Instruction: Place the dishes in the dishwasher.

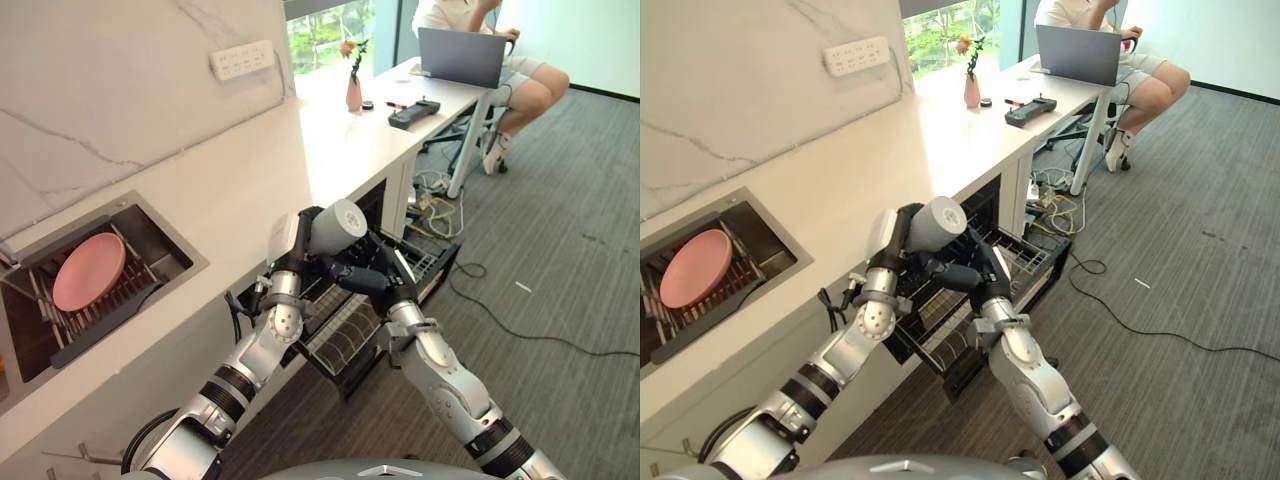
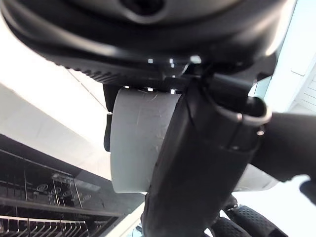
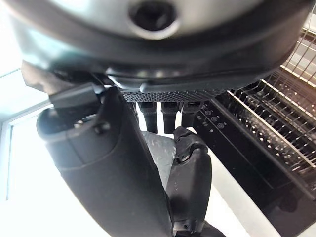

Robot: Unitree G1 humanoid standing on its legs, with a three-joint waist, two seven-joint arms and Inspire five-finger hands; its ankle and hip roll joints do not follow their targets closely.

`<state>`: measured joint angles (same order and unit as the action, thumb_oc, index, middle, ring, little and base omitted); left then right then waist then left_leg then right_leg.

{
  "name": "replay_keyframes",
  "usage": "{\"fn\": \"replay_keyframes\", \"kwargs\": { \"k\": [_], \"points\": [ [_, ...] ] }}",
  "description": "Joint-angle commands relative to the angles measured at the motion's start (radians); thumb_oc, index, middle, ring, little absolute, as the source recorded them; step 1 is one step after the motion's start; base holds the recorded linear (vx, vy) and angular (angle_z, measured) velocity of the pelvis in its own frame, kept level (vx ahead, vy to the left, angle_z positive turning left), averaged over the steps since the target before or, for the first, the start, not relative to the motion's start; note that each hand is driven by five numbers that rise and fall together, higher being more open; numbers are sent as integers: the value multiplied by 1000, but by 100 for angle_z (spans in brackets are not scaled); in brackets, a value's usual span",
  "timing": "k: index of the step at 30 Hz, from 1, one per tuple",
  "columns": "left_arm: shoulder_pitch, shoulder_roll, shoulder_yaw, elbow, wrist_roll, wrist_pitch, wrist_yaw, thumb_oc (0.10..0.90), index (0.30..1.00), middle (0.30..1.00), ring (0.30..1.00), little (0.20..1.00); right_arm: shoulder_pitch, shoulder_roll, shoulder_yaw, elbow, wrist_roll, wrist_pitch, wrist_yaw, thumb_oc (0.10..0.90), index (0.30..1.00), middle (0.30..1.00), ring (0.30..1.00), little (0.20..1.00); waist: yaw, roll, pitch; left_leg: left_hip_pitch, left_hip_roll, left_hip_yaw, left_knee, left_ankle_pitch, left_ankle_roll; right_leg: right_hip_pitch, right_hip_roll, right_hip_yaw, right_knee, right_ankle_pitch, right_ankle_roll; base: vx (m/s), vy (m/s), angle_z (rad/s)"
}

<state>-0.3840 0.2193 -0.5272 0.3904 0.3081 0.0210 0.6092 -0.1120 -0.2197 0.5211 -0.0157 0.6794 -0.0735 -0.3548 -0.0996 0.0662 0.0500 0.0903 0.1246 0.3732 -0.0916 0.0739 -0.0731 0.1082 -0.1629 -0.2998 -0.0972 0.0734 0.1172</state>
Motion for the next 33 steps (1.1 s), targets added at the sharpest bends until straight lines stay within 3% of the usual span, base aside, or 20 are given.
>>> {"fn": "replay_keyframes", "kwargs": {
  "k": [1,9,20,33],
  "points": [
    [-224,-29,-89,54,123,-4,105,400,300,300,300,300,-228,174,17,-38,25,-172,-30,800,900,900,900,900,27,-40,1,54,-21,-54,17,-110,-1,-47,-88,-61,59,-23,75,4,8,7],
    [-209,-67,-159,52,110,-8,117,400,300,300,300,300,-306,294,12,97,160,-238,-91,800,900,900,900,900,63,-46,-6,49,-20,-79,15,-107,-1,-35,-87,-81,52,-20,72,8,3,11],
    [-239,-96,-202,39,24,-39,79,400,300,300,300,300,-391,378,-34,252,322,-306,-113,800,900,900,900,900,94,-52,-13,40,-21,-100,13,-100,-5,-27,-91,-109,37,-18,75,7,4,8],
    [-245,-98,-220,20,-25,-84,28,400,300,300,300,300,-464,393,-102,359,375,-339,-81,800,900,900,900,900,114,-51,-23,40,-15,-115,11,-97,-12,-15,-85,-127,24,-25,74,9,2,6]
  ]
}}
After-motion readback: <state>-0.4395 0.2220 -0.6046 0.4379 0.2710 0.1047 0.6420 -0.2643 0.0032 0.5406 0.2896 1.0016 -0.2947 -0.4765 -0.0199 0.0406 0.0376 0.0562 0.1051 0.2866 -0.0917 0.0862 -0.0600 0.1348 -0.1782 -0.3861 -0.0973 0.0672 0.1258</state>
